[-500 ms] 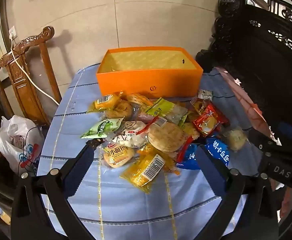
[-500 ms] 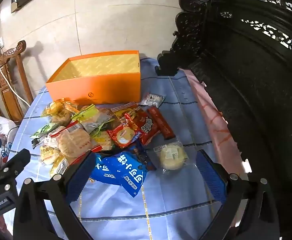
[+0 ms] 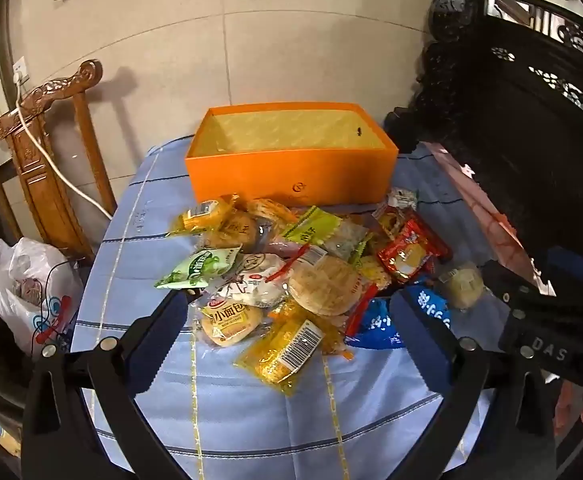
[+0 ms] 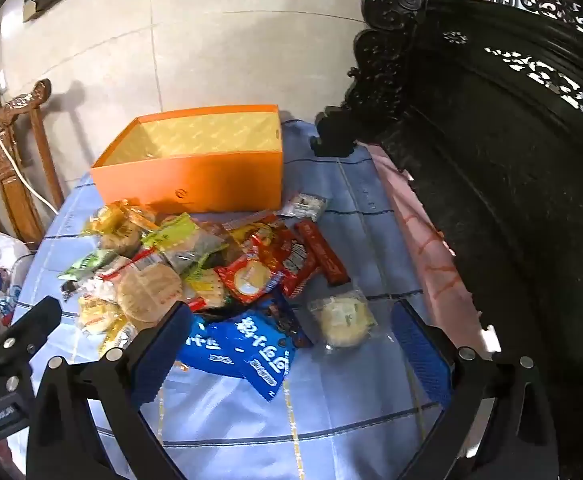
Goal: Organize snacks
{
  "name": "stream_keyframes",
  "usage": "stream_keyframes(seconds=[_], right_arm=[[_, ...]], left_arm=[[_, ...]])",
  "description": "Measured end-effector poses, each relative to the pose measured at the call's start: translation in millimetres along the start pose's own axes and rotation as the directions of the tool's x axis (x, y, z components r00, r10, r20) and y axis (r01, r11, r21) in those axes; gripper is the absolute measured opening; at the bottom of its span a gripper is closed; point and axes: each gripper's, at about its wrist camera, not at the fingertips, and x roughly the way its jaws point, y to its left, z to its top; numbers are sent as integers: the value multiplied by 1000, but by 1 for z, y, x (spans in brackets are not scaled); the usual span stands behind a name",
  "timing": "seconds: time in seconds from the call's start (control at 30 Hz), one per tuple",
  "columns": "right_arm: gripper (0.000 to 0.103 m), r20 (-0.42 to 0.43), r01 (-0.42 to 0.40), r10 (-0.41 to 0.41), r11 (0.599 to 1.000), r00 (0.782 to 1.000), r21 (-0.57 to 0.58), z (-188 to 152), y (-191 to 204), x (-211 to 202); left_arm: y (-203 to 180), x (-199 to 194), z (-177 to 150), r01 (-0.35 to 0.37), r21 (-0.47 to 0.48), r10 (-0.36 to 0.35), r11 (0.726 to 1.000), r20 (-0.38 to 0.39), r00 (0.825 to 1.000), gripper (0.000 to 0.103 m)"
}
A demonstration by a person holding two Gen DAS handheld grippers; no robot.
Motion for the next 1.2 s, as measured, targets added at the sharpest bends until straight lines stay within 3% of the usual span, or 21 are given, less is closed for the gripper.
stream_keyframes(seconds=[0.47,0.83,1.0,1.2], right_arm=[[100,18,-9,9,1000,1000,13,6,4,-2],[100,5,-32,32,999,999,10,7,6,-1],[100,9,-33,33,999,999,7,8,6,-1],[100,12,-28,28,1000,1000,5,10,5,-1]], left_arm=[[2,6,1,21,-43,-22,999,-19,1000,99],[7,7,5,-34,-77,33,996,-14,999,99],[12,12,3,-103,-92,100,990,-33,994,99],[17,15,3,-96,-106,92,990,-41,995,99]])
